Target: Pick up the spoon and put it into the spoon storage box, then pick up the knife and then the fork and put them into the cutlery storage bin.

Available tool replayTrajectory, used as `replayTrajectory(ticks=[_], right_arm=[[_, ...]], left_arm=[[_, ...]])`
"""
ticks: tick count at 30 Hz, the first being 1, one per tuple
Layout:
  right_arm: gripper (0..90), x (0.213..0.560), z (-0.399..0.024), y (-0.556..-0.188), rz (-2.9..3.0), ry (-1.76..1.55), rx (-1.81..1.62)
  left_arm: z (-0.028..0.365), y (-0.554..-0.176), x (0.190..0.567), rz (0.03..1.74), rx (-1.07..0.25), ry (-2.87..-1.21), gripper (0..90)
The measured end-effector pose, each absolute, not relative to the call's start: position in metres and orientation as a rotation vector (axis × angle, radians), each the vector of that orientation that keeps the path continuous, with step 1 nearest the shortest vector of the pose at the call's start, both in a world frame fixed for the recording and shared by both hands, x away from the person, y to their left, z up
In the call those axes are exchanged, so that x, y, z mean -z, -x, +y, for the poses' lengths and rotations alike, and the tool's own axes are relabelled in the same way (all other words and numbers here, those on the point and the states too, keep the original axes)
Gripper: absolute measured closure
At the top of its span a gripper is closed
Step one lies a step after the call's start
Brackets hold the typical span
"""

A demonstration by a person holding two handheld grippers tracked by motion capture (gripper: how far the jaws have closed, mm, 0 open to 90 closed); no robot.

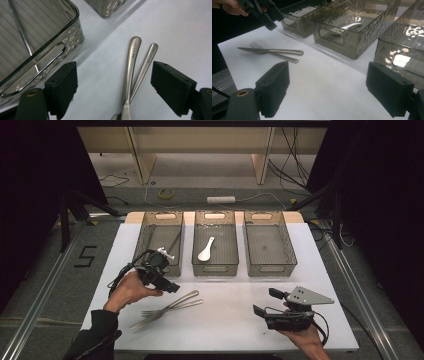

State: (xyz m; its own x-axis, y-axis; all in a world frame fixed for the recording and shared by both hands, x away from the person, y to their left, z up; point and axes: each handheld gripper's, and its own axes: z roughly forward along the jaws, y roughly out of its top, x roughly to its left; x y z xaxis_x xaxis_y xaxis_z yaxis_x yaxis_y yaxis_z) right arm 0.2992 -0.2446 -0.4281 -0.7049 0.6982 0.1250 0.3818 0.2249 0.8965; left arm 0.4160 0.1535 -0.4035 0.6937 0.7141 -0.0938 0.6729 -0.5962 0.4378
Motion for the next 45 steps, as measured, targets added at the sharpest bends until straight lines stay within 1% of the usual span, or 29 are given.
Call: replayTrajectory(ticks=[13,20,26,35,45], right_arm=[[20.0,0.429,-0.244,-0.3,2.205,-1.008,-1.47],[20.0,0.429,-0.245,-0.299,2.202,-1.012,-1.467],[20.0,0.429,-0.244,-0.299,2.204,-1.009,-1.465],[20.0,0.428,-0.244,-0.299,2.203,-1.008,-1.464],[20.0,0.429,-0.243,-0.3,2.209,-1.003,-1.463]], left_arm=[[0.148,-0.408,0.416,1.045,-0.089,-2.581,24.3],[0.142,-0.402,0.423,1.013,-0.039,-2.636,26.7],[0.135,-0.396,0.425,0.982,-0.015,-2.653,26.6],[0.136,-0.396,0.438,0.999,-0.001,-2.681,26.4],[0.142,-0.395,0.447,1.022,-0.031,-2.635,30.9]])
